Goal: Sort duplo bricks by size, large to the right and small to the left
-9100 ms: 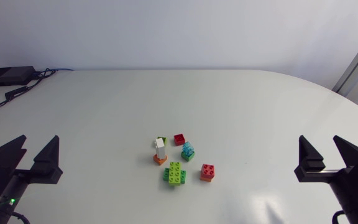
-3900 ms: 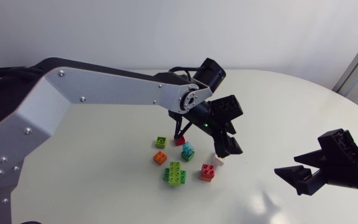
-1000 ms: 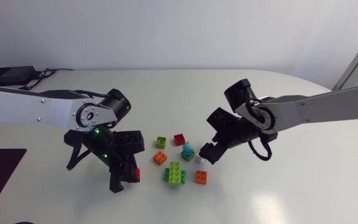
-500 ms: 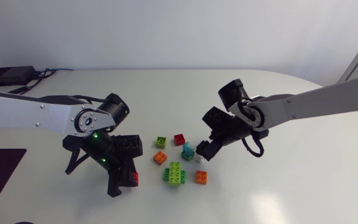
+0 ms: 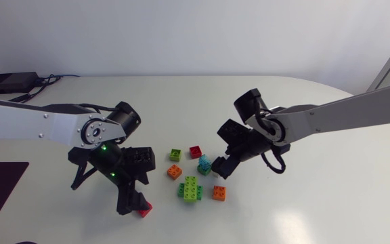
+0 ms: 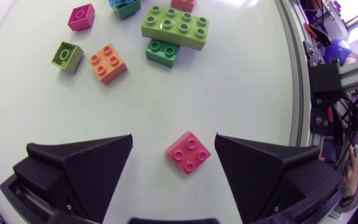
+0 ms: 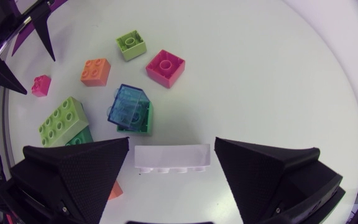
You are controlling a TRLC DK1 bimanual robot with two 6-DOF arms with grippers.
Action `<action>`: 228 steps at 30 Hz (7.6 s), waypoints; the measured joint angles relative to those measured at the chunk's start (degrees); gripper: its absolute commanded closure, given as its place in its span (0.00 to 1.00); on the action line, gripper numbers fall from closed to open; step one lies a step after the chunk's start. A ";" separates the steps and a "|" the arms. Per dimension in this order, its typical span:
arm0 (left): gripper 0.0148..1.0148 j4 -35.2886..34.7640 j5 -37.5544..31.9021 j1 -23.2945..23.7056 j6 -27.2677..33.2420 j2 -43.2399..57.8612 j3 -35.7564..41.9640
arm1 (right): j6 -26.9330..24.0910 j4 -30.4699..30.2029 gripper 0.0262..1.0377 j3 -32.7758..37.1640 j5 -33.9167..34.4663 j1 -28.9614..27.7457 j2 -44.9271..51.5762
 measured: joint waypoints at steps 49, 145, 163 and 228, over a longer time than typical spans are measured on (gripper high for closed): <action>0.04 6.05 5.55 -11.54 -2.05 12.24 13.49 | -10.12 -3.37 0.69 -23.74 5.42 -32.44 -25.24; 0.41 -1.05 4.59 -15.13 0.66 11.67 18.43 | 9.49 -9.03 0.75 -12.90 13.05 4.20 -12.09; 0.47 0.63 4.55 -15.54 0.63 14.88 16.96 | 1.09 -7.48 0.77 -15.28 14.99 -18.43 -13.62; 0.90 9.75 -5.81 -16.00 -1.55 17.49 16.02 | -3.10 -9.01 0.04 -19.96 11.23 -23.78 -25.83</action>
